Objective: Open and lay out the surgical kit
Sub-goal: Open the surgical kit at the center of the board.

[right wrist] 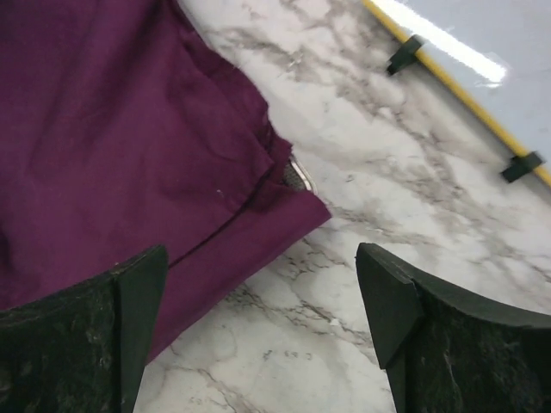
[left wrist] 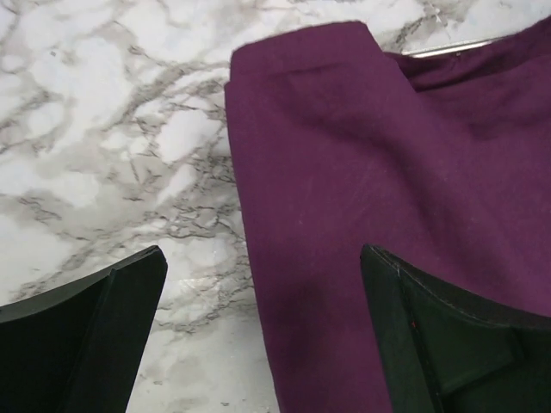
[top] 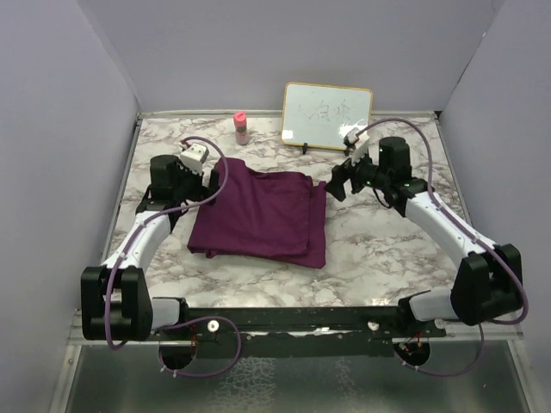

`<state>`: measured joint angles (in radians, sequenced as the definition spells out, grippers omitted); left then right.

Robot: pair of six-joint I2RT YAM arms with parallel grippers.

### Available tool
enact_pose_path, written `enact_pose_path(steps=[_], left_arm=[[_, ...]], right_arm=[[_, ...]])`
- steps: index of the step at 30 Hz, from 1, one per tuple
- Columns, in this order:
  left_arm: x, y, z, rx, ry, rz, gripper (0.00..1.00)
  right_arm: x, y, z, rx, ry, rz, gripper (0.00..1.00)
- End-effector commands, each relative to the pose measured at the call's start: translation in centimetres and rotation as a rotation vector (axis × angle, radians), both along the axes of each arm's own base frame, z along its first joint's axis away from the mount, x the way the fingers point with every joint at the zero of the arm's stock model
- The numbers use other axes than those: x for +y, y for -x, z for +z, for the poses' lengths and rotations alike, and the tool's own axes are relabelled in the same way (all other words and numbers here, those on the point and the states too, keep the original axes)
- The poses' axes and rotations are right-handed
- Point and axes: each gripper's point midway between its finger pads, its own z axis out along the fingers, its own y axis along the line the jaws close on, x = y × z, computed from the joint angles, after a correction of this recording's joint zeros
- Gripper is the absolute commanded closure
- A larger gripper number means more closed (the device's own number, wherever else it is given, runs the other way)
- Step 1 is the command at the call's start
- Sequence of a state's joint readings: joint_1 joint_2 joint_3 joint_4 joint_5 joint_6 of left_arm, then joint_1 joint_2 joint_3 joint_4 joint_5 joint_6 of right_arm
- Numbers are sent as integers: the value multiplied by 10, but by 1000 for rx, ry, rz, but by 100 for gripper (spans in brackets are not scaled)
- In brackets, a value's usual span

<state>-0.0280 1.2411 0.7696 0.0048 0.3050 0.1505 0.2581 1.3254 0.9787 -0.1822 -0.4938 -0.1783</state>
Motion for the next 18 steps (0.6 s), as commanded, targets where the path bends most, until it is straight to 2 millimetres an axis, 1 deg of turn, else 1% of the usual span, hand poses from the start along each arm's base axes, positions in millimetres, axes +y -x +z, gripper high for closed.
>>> enact_pose_path(steps=[1, 5, 7, 9, 13, 15, 18], left_arm=[[-14, 4, -20, 89, 64, -53, 2], [-20, 4, -36, 148, 87, -84, 7], [-22, 4, -42, 179, 96, -93, 10], [-25, 3, -50, 219, 112, -96, 12], [-29, 2, -63, 298, 147, -95, 20], [-31, 3, -67, 328, 162, -91, 23], [-38, 10, -74, 365, 203, -109, 29]], right_arm=[[28, 2, -44, 129, -13, 17, 11], [34, 7, -81, 248, -11, 14, 16], [37, 13, -97, 302, -16, 24, 18], [40, 18, -109, 350, -27, 34, 21], [44, 26, -125, 410, -46, 51, 30], [45, 25, -129, 421, -45, 47, 36], [45, 21, -134, 438, -43, 33, 43]])
